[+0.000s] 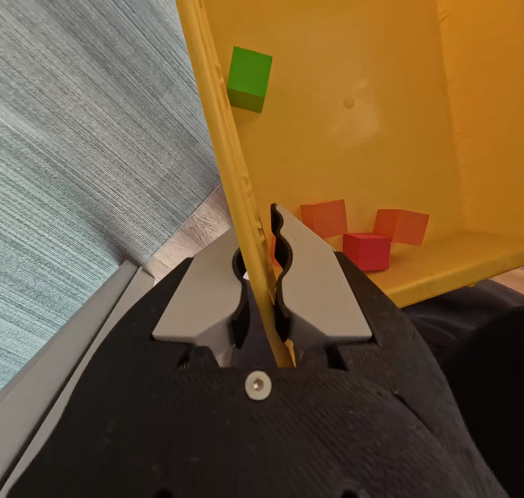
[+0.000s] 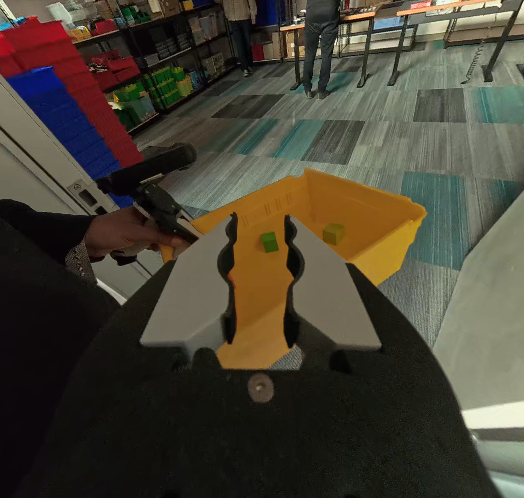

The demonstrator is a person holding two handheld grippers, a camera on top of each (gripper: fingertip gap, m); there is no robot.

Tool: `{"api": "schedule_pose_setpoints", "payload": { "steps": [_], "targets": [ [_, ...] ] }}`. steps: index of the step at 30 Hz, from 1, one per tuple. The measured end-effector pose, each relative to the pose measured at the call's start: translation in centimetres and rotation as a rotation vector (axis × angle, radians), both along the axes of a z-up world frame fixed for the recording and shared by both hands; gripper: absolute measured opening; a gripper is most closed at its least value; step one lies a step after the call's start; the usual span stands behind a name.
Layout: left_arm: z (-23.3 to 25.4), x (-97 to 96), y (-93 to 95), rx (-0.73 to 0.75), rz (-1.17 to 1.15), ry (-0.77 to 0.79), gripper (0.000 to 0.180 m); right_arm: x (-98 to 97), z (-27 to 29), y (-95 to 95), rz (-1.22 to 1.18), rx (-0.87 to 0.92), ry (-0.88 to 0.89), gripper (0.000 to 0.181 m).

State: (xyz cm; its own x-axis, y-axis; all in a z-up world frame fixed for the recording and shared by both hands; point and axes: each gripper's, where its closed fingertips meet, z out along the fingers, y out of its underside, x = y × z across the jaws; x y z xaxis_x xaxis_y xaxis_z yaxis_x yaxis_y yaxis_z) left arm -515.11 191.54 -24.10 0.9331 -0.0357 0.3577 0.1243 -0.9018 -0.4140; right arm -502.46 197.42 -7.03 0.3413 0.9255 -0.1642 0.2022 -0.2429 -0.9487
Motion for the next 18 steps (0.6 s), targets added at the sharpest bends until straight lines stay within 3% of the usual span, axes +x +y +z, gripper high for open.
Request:
{"api": "schedule_pose_setpoints", "payload": {
  "steps": [5, 9, 13, 18],
  "targets": [
    [1.9, -3.8, 6.7, 0.07, 0.101, 0.082, 0.006, -3.7, 1.8, 7.6, 0.125, -0.094, 0.116, 0.031],
    [0.7, -5.3, 12.7, 0.062, 0.143, -0.016, 0.006, -5.7, 4.5, 12.8, 0.122, -0.056, 0.155, 0.031],
    [-0.8, -6.6, 20.7, 0.042, 0.074, -0.099, 0.007, -6.1, 3.5, 18.7, -0.013, 0.028, 0.047, 0.032],
    [-1.5, -10.3, 30.8, 0.085, -0.141, -0.079, 0.006, -7.7, 0.8, 25.2, -0.233, -0.04, 0.031, 0.032]
  ]
}}
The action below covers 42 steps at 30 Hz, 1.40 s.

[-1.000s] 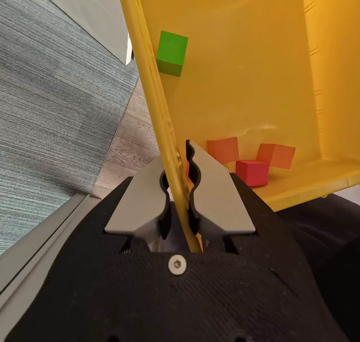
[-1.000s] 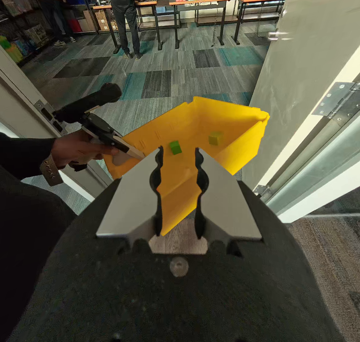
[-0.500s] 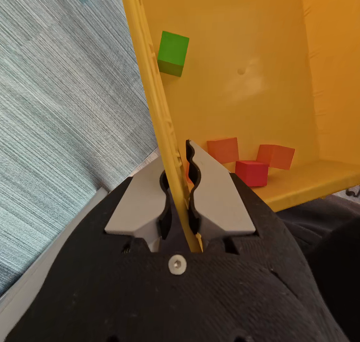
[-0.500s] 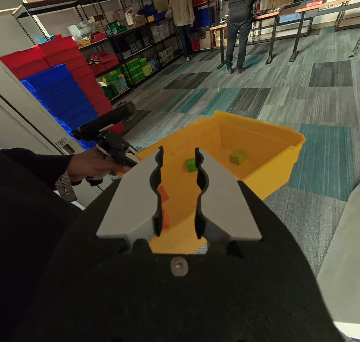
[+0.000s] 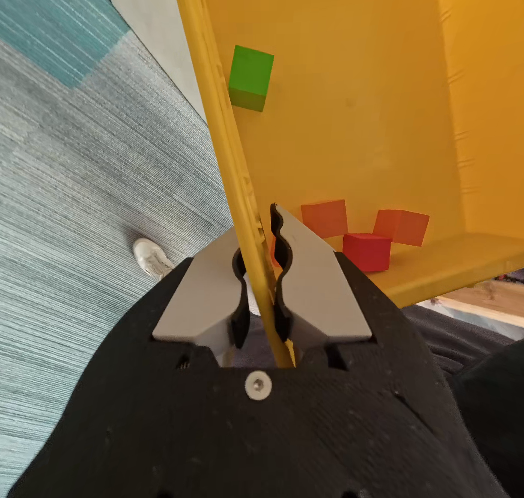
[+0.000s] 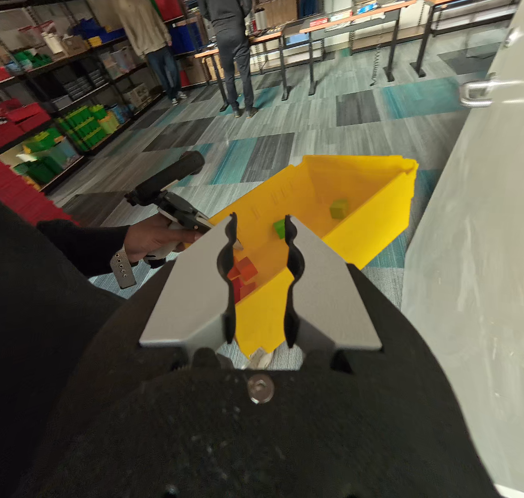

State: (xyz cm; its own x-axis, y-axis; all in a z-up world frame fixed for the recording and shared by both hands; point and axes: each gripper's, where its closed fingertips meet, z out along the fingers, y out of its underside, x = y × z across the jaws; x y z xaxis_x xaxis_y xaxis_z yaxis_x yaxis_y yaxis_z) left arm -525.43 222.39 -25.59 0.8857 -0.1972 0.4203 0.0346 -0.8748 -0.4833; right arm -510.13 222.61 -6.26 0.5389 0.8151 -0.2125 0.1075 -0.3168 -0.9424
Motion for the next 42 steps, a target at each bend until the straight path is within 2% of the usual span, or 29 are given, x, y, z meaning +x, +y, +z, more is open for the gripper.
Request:
{"api": "schedule_pose_setpoints", "payload": {
  "steps": [4, 6, 8, 11, 26, 42],
  "targets": [
    [0.3, -4.6, 5.9, 0.007, -0.184, 0.029, 0.006, -4.1, -0.7, 5.0, -0.174, -0.066, 0.021, 0.034],
    [0.5, -7.2, 8.1, 0.015, -0.255, 0.055, 0.006, -6.7, 1.0, 6.9, -0.21, -0.024, 0.034, 0.034],
    [0.7, -9.4, 10.1, 0.024, -0.312, 0.061, 0.006, -8.7, 1.4, 8.7, -0.241, 0.029, -0.023, 0.033],
    [1.0, -12.4, 12.7, 0.037, -0.358, 0.078, 0.006, -11.6, 1.1, 11.1, -0.251, 0.012, -0.087, 0.035],
    [0.7, -19.3, 18.8, 0.044, -0.258, 0.013, 0.007, -20.2, 1.9, 17.9, -0.149, 0.081, -0.122, 0.035],
    [0.4, -21.1, 22.8, 0.055, -0.259, 0.035, 0.006, -21.8, 1.4, 21.4, -0.18, 0.07, -0.093, 0.035]
  ]
}}
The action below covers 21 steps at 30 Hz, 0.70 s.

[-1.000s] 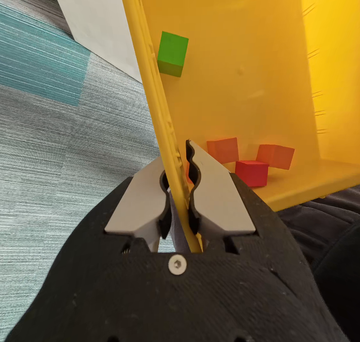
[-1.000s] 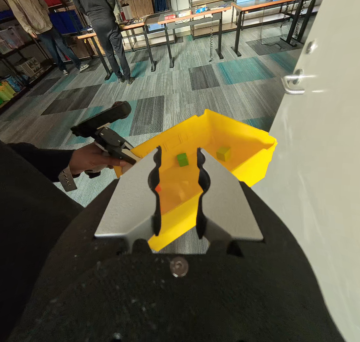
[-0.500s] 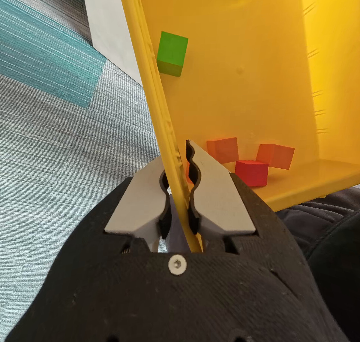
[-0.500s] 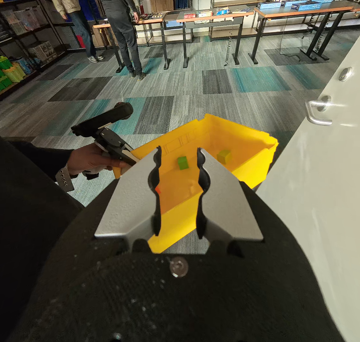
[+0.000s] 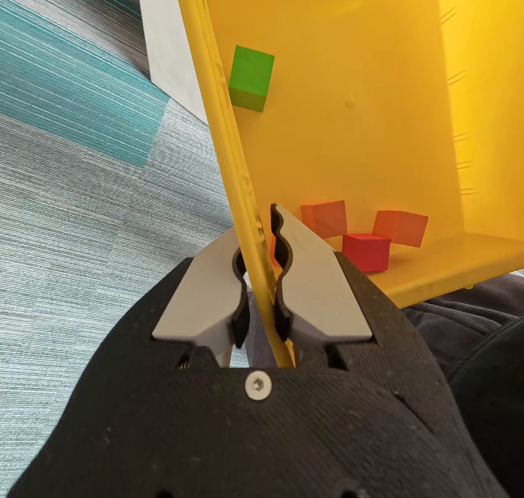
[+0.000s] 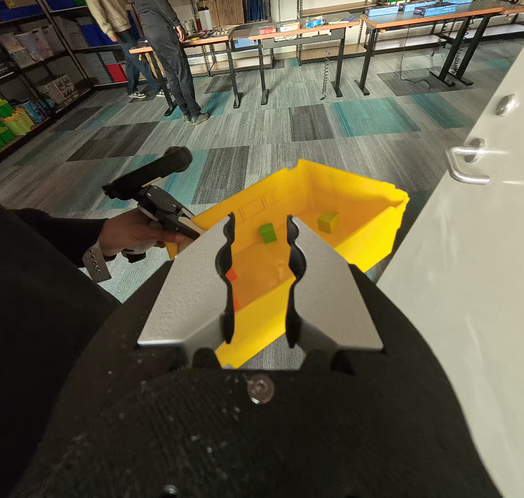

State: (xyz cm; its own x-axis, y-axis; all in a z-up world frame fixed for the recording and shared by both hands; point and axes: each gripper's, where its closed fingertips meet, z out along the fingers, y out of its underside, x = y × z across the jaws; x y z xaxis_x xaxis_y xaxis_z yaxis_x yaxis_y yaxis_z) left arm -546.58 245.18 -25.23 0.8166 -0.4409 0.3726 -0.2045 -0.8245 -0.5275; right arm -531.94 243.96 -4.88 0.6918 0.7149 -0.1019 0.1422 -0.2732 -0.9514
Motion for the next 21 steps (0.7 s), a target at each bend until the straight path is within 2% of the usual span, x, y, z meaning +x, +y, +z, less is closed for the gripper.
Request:
{"api": "schedule_pose_setpoints", "payload": {
  "steps": [10, 15, 21],
  "targets": [
    [-1.0, -7.2, 1.1, -0.032, 0.136, 0.056, 0.007, -6.3, -0.7, 4.2, 0.157, -0.001, 0.003, 0.035],
    [-1.4, -10.7, 3.1, -0.052, 0.274, 0.046, 0.007, -10.9, -1.9, 8.0, 0.298, -0.034, 0.042, 0.035],
    [-1.1, -17.5, 5.5, -0.09, 0.51, 0.125, 0.007, -18.6, -4.0, 14.7, 0.546, -0.105, 0.105, 0.035]
  ]
}}
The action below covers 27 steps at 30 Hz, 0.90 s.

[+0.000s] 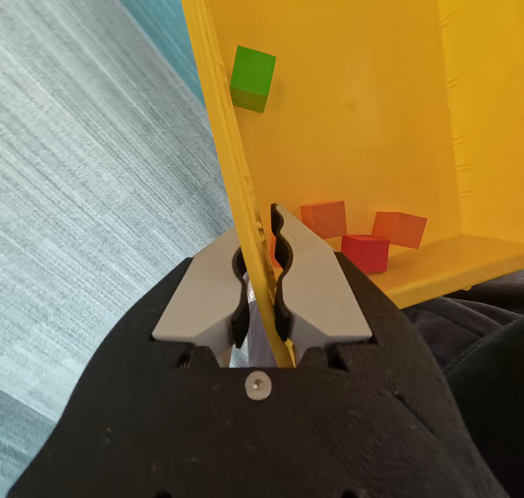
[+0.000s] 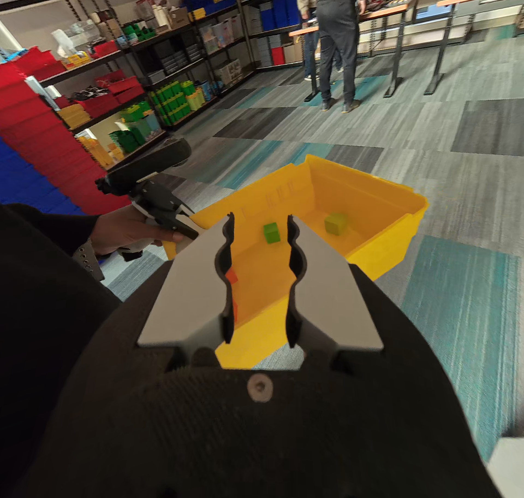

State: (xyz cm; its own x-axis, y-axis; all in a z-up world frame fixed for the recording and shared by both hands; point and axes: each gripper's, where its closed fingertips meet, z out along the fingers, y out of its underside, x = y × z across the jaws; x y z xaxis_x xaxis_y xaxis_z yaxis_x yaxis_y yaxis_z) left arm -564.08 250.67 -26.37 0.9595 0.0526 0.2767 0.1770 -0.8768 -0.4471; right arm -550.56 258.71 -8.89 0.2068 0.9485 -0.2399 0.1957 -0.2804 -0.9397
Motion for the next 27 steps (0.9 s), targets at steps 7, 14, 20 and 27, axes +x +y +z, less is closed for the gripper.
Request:
{"api": "schedule_pose_setpoints", "payload": {
  "steps": [7, 14, 20, 27],
  "targets": [
    [1.2, -8.4, 2.3, -0.037, 0.292, 0.082, 0.007, -11.2, 0.7, 7.5, 0.332, -0.08, 0.1, 0.037],
    [-0.8, -19.2, 4.4, 0.002, 0.565, 0.074, 0.007, -25.8, 1.9, 10.5, 0.607, 0.027, 0.039, 0.037],
    [-3.4, -34.0, 7.6, 0.017, 0.665, 0.028, 0.007, -41.3, -1.1, 11.9, 0.697, 0.043, -0.079, 0.038],
    [0.7, -54.3, 11.8, 0.044, 0.66, 0.107, 0.007, -59.5, 1.1, 15.0, 0.719, 0.058, -0.004, 0.042]
  ]
}}
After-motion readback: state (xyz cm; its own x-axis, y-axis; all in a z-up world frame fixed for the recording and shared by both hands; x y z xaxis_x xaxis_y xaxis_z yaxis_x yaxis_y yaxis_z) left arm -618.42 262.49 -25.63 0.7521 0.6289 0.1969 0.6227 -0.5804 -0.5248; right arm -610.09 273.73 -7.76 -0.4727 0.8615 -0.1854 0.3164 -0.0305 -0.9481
